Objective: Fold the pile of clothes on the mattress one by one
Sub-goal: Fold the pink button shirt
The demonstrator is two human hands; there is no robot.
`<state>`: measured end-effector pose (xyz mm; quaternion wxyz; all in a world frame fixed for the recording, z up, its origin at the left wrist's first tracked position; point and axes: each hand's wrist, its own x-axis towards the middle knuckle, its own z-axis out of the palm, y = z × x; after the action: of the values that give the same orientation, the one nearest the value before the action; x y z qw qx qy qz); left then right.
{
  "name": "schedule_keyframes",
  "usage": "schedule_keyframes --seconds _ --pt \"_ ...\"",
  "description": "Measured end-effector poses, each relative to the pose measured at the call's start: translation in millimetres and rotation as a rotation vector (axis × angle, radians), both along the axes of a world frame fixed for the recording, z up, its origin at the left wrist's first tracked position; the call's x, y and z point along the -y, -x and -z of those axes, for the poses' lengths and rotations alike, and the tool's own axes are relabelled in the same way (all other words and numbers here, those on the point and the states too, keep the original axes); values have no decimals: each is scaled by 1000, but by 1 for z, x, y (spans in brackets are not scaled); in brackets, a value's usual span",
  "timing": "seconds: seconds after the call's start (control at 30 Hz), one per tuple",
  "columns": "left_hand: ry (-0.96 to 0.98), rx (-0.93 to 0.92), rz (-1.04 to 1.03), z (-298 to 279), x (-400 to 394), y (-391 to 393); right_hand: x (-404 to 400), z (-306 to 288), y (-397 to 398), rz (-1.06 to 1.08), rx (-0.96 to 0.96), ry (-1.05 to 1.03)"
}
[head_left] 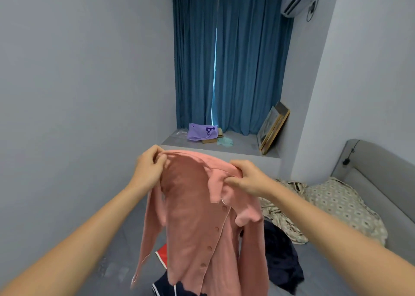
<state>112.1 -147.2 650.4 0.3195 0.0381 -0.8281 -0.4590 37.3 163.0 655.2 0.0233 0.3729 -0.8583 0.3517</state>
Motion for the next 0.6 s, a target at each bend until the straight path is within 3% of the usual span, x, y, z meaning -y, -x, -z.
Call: schedule_keyframes --seconds 0.1,0.2,0.33,0.47,0.5,0.6 --pt "148 117 279 12 3 -25 50 -7 -17 -54 26 51" --pt "108 234 568 19 1 -42 98 -12 -31 -79 30 32" --pt "16 214 608 23 31 -47 139 -6 -45 -39 4 1" --pt "-106 426 618 22 68 -42 157 8 -56 41 34 13" --pt "-98 435 614 24 71 -44 162 10 -59 50 37 10" --pt "164 333 560 32 75 -49 173 13 -68 48 35 25"
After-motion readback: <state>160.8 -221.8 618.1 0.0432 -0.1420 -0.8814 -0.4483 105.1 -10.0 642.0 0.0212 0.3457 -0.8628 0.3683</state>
